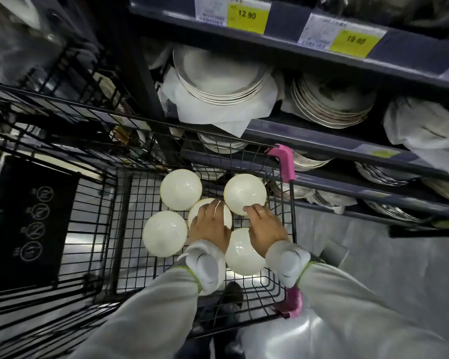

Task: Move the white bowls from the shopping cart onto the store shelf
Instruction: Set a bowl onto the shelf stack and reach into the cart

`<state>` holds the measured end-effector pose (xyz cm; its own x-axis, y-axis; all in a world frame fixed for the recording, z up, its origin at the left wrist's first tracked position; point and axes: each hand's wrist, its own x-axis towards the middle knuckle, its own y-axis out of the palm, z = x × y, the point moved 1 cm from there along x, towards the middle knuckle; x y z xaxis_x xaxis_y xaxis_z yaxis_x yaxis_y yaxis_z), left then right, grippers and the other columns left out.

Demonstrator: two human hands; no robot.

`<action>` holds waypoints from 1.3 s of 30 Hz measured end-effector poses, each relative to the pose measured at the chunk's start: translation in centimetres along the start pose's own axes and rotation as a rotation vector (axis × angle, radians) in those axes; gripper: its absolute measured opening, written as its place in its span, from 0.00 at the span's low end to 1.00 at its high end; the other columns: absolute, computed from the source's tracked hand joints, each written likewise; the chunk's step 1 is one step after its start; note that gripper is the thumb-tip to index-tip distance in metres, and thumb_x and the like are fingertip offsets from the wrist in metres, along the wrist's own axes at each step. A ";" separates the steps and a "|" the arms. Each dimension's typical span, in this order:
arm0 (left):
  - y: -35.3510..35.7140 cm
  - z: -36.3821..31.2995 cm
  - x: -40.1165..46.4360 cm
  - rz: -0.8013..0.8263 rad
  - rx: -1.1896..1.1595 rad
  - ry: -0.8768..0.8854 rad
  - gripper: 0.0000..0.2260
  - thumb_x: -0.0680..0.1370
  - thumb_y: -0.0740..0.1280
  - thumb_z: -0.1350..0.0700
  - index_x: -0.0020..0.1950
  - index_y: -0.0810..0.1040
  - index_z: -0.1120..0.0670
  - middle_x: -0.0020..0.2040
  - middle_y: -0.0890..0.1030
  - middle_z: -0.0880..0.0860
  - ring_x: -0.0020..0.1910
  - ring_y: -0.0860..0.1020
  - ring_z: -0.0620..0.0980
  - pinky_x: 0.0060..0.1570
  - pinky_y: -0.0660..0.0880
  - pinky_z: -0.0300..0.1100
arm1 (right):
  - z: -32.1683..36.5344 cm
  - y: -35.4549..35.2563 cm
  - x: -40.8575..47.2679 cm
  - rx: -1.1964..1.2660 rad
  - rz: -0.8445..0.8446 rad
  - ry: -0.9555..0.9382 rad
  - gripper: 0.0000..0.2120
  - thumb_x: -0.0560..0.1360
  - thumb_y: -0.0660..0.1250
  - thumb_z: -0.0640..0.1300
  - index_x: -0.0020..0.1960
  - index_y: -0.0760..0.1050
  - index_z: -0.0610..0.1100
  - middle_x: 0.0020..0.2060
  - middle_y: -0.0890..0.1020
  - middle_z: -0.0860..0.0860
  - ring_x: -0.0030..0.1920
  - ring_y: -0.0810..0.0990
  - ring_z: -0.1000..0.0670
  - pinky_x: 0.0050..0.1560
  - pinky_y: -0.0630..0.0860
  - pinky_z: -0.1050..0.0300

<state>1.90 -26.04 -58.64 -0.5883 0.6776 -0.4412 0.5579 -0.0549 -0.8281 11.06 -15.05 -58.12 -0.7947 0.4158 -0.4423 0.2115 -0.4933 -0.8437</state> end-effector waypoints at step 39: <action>11.0 0.9 3.7 0.421 -0.346 -0.451 0.14 0.75 0.61 0.60 0.61 0.67 0.59 0.57 0.79 0.60 0.56 0.77 0.60 0.51 0.73 0.46 | -4.2 10.0 5.4 0.062 0.454 0.445 0.24 0.75 0.60 0.46 0.68 0.56 0.49 0.60 0.71 0.40 0.60 0.73 0.38 0.55 0.73 0.47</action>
<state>5.31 -24.79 -69.73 -0.4253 0.2759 -0.8620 0.9012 0.0412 -0.4314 11.22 -14.55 -70.25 -0.3183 0.4260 -0.8468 0.4281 -0.7324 -0.5294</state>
